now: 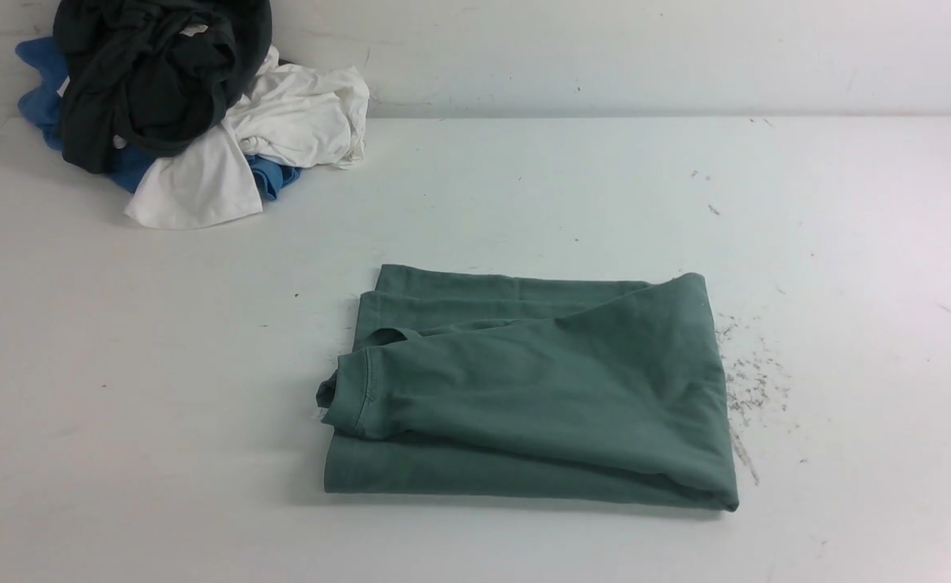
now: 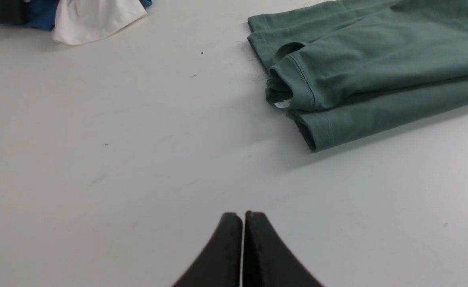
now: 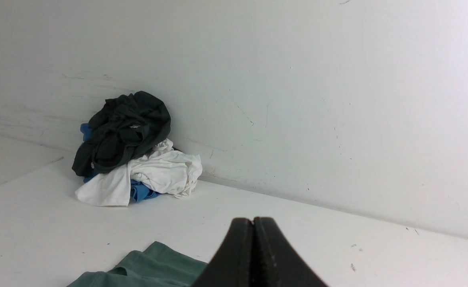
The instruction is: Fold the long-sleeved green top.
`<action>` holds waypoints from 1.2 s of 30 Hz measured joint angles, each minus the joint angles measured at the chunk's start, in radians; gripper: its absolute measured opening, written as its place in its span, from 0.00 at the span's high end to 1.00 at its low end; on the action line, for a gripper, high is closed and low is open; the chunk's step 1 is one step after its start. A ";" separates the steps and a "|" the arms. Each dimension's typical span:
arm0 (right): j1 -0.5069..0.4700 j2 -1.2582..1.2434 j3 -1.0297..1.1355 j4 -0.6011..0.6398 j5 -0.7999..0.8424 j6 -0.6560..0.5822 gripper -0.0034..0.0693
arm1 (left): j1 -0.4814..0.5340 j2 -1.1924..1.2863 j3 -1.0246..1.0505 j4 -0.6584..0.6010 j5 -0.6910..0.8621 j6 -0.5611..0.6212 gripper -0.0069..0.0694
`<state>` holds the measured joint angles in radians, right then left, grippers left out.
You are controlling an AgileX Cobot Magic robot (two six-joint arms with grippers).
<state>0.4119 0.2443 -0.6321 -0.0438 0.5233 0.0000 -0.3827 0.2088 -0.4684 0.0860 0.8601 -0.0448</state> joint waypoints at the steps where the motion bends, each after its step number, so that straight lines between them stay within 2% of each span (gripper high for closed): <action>1: 0.000 0.000 0.000 0.000 0.000 0.000 0.97 | 0.000 0.000 0.000 0.000 0.000 0.000 0.92; 13: 0.000 -0.002 0.006 0.000 -0.004 0.000 0.97 | 0.000 0.000 0.000 -0.001 0.000 0.000 0.92; 21: -0.030 -0.123 0.175 -0.030 -0.037 0.012 0.97 | 0.000 0.000 0.000 -0.001 0.000 0.000 0.92; 27: -0.165 -0.225 0.386 -0.069 -0.099 0.090 0.97 | 0.000 0.000 0.000 -0.001 0.000 -0.001 0.92; 28: -0.231 -0.249 0.456 -0.071 -0.111 0.121 0.97 | 0.000 0.000 0.000 -0.001 0.000 -0.001 0.92; 29: -0.231 -0.249 0.456 -0.071 -0.113 0.121 0.97 | 0.000 0.000 0.000 -0.001 0.000 -0.001 0.92; 30: -0.292 -0.255 0.521 -0.071 -0.122 0.136 0.97 | 0.000 0.000 0.000 -0.001 0.000 -0.001 0.92; 32: -0.339 -0.255 0.579 -0.068 -0.140 0.143 0.97 | 0.000 0.000 0.000 -0.002 0.000 -0.001 0.92; 36: -0.387 -0.255 0.656 -0.053 -0.177 0.146 0.97 | 0.000 0.000 0.000 -0.001 0.000 -0.001 0.92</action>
<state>0.0252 -0.0104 0.0235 -0.0963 0.3458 0.1460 -0.3827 0.2088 -0.4684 0.0850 0.8601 -0.0459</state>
